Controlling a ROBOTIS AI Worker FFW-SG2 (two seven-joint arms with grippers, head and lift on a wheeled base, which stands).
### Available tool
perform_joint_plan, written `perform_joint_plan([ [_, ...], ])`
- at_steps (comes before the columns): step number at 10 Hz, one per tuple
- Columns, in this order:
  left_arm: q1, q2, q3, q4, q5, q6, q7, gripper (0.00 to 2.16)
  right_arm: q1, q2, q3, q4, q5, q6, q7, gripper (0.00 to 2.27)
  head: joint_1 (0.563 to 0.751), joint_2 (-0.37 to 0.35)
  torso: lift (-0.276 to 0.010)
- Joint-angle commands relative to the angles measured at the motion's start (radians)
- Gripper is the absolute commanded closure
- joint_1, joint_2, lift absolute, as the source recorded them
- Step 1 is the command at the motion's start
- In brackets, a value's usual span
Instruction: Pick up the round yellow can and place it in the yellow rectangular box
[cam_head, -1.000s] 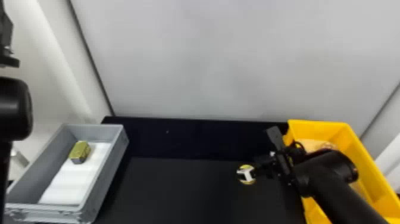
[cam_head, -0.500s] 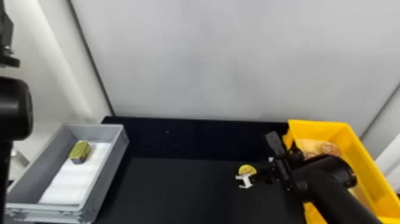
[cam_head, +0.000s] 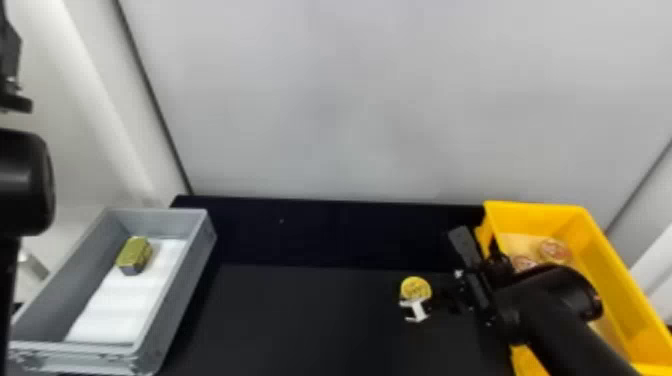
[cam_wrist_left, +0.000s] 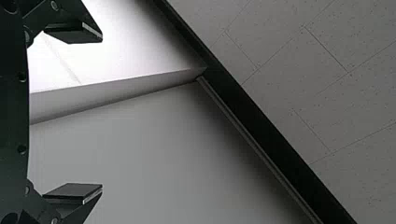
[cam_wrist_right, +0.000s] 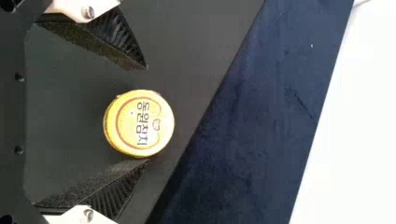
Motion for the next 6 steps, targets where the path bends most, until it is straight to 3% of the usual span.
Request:
perform_joint_plan([
  [1, 0.0, 0.0, -0.001, 0.0, 0.0, 0.0, 0.0, 0.15, 0.003, -0.002, -0.002, -0.002, 0.004, 0.003, -0.001, 0.11, 0.663, 0.054, -0.01],
  [2, 0.0, 0.0, -0.001, 0.0, 0.0, 0.0, 0.0, 0.15, 0.001, -0.004, -0.005, -0.002, 0.004, 0.001, -0.003, 0.18, 0.663, 0.054, -0.01],
  [4, 0.002, 0.0, 0.0, 0.0, 0.0, 0.0, 0.0, 0.15, 0.015, -0.004, -0.008, -0.034, 0.004, 0.009, -0.027, 0.6, 0.663, 0.054, -0.01],
  [6, 0.003, -0.002, 0.0, -0.001, 0.0, 0.0, 0.0, 0.15, 0.024, -0.01, -0.012, -0.048, 0.004, 0.013, -0.008, 0.61, 0.663, 0.054, -0.01],
])
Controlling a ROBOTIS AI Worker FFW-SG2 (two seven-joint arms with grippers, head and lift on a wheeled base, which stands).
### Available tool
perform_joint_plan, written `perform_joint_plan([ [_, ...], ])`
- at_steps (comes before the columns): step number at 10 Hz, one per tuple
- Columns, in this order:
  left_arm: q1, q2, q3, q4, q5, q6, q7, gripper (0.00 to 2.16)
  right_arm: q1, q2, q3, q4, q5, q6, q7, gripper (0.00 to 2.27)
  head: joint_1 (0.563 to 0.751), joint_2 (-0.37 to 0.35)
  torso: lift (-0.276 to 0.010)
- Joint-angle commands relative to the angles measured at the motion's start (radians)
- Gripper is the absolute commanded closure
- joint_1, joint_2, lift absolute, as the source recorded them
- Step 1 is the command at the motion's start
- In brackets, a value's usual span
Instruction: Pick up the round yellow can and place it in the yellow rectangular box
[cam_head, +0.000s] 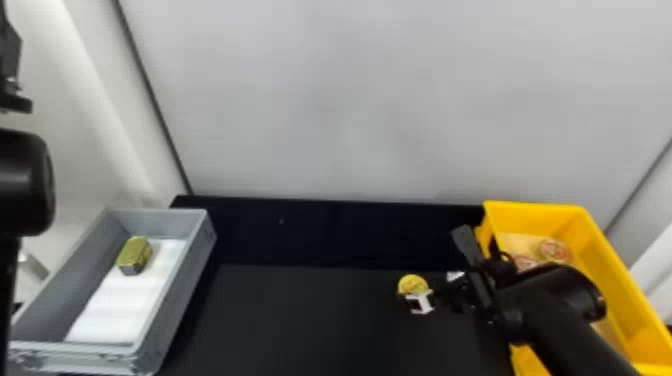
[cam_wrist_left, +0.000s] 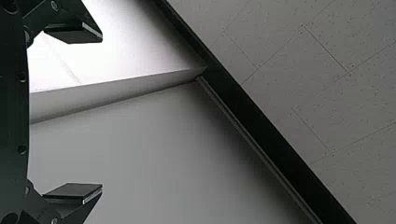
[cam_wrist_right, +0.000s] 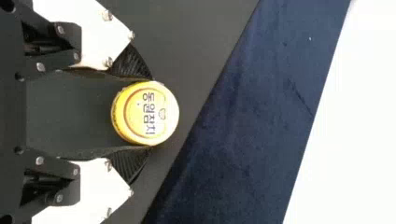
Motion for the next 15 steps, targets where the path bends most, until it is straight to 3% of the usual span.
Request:
perform_joint_plan([
  [1, 0.003, 0.001, 0.005, -0.003, 0.0, 0.003, -0.002, 0.15, 0.029, -0.009, -0.007, -0.056, 0.0, 0.023, 0.01, 0.61, 0.663, 0.054, -0.01],
  [3, 0.011, 0.002, 0.011, -0.014, 0.0, 0.011, -0.005, 0.15, 0.098, -0.029, -0.007, -0.265, 0.027, 0.144, 0.016, 0.61, 0.663, 0.054, -0.01],
  [6, 0.028, 0.01, 0.023, -0.032, 0.002, 0.038, -0.008, 0.15, 0.223, -0.07, -0.048, -0.779, 0.078, 0.489, 0.038, 0.61, 0.663, 0.054, -0.01],
  [9, 0.037, 0.021, 0.035, -0.052, 0.002, 0.063, -0.014, 0.15, 0.239, -0.099, -0.116, -1.144, 0.268, 0.752, 0.161, 0.61, 0.663, 0.054, -0.01],
  [11, 0.039, 0.03, 0.037, -0.06, 0.002, 0.078, -0.017, 0.15, 0.22, -0.128, -0.185, -1.233, 0.373, 0.802, 0.234, 0.61, 0.663, 0.054, -0.01],
  [13, 0.039, 0.039, 0.038, -0.066, 0.002, 0.084, -0.018, 0.15, 0.206, -0.173, -0.234, -1.264, 0.433, 0.822, 0.251, 0.61, 0.663, 0.054, -0.01],
  [15, 0.043, 0.047, 0.043, -0.072, 0.002, 0.091, -0.02, 0.15, 0.216, -0.191, -0.307, -1.268, 0.459, 0.818, 0.251, 0.61, 0.663, 0.054, -0.01],
])
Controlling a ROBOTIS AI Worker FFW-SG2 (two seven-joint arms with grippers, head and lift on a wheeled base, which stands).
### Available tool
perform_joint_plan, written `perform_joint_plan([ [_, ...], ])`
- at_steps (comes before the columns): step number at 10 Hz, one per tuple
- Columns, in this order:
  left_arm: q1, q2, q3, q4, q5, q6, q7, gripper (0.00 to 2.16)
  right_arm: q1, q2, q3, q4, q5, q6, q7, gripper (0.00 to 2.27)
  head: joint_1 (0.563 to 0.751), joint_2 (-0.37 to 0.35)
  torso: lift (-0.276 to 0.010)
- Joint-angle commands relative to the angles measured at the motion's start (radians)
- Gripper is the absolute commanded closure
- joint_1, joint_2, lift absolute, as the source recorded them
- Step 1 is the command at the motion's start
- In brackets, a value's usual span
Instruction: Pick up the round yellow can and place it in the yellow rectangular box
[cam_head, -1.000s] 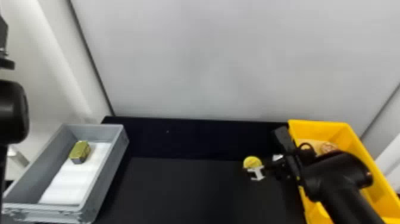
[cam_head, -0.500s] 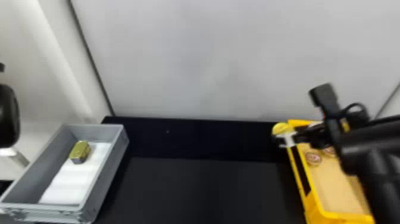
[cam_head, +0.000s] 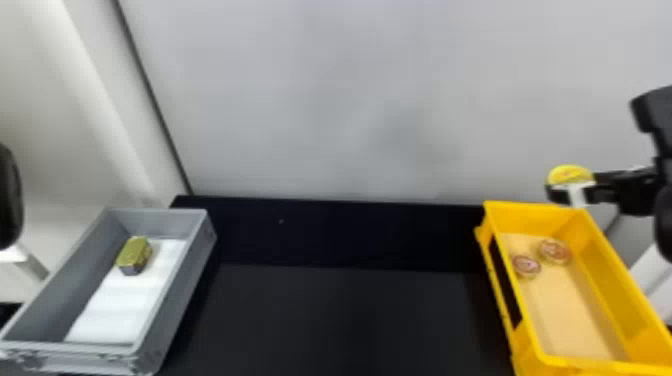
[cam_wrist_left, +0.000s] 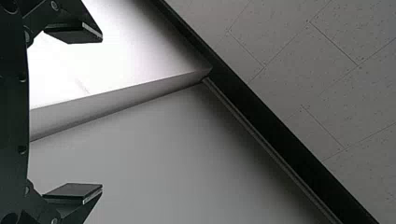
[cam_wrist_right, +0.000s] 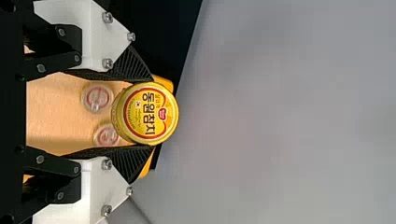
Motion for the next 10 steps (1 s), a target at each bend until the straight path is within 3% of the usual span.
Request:
perform_joint_plan([
  [1, 0.002, 0.006, 0.002, -0.004, 0.0, 0.006, 0.0, 0.15, 0.026, -0.017, -0.093, 0.01, 0.016, -0.026, -0.011, 0.61, 0.663, 0.054, -0.01],
  [3, 0.004, 0.011, 0.005, -0.004, 0.0, 0.006, -0.002, 0.15, 0.069, -0.006, -0.179, 0.075, -0.04, -0.086, -0.044, 0.62, 0.663, 0.054, -0.01],
  [5, 0.004, 0.015, 0.012, -0.009, 0.0, 0.007, -0.002, 0.15, 0.118, -0.02, -0.252, 0.174, -0.337, -0.176, -0.226, 0.62, 0.663, 0.054, -0.01],
  [7, 0.004, 0.015, 0.009, -0.009, 0.0, 0.009, -0.004, 0.15, 0.166, -0.061, -0.257, 0.288, -0.606, -0.287, -0.388, 0.62, 0.663, 0.054, -0.01],
  [8, 0.004, 0.015, 0.012, -0.009, 0.0, 0.009, -0.004, 0.15, 0.174, -0.086, -0.237, 0.336, -0.678, -0.311, -0.442, 0.62, 0.663, 0.054, -0.01],
  [10, 0.0, 0.014, 0.005, -0.009, 0.0, 0.009, -0.004, 0.15, 0.172, -0.101, -0.223, 0.424, -0.718, -0.362, -0.462, 0.62, 0.663, 0.054, -0.01],
])
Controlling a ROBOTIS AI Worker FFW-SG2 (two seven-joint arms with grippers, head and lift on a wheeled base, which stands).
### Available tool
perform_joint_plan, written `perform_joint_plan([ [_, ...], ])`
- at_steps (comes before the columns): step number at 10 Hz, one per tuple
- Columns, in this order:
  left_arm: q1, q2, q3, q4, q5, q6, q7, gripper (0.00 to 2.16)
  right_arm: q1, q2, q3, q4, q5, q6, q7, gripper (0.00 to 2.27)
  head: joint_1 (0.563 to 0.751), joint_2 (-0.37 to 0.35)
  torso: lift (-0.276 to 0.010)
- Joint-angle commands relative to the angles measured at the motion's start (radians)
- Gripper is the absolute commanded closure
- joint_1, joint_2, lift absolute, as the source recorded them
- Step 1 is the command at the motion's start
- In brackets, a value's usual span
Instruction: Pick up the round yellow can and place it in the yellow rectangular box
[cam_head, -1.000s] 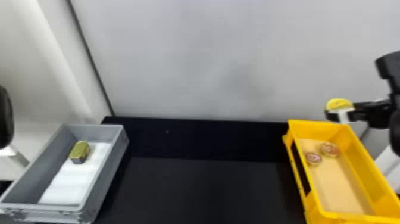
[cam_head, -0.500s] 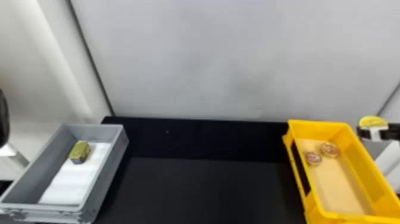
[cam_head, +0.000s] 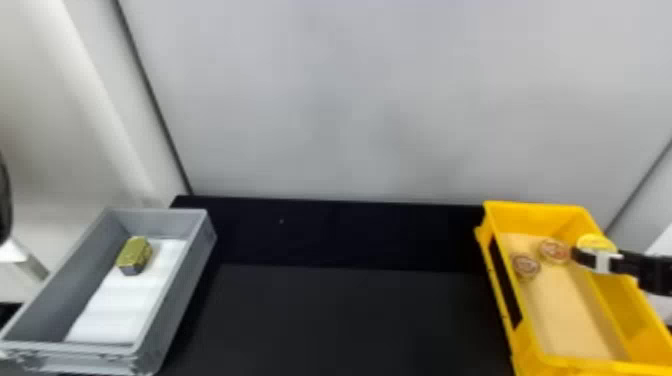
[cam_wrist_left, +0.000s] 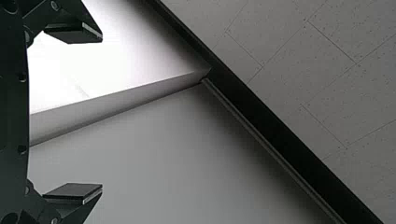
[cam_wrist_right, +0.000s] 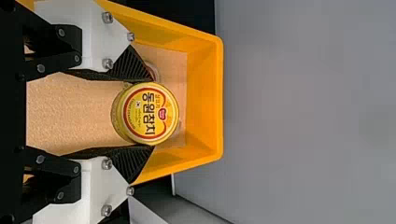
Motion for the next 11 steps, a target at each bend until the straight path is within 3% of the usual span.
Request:
perform_joint_plan([
  [1, -0.005, -0.002, -0.006, 0.0, 0.0, 0.0, 0.0, 0.15, -0.002, -0.015, 0.021, 0.103, -0.026, -0.048, -0.001, 0.62, 0.663, 0.054, -0.01],
  [6, -0.012, -0.005, -0.014, 0.002, 0.0, 0.001, -0.002, 0.15, -0.014, -0.023, 0.048, 0.307, -0.032, -0.17, 0.053, 0.62, 0.663, 0.054, -0.01],
  [11, -0.021, -0.006, -0.019, 0.003, 0.0, 0.0, -0.002, 0.15, -0.039, -0.027, 0.061, 0.408, -0.032, -0.167, 0.053, 0.62, 0.663, 0.054, -0.01],
])
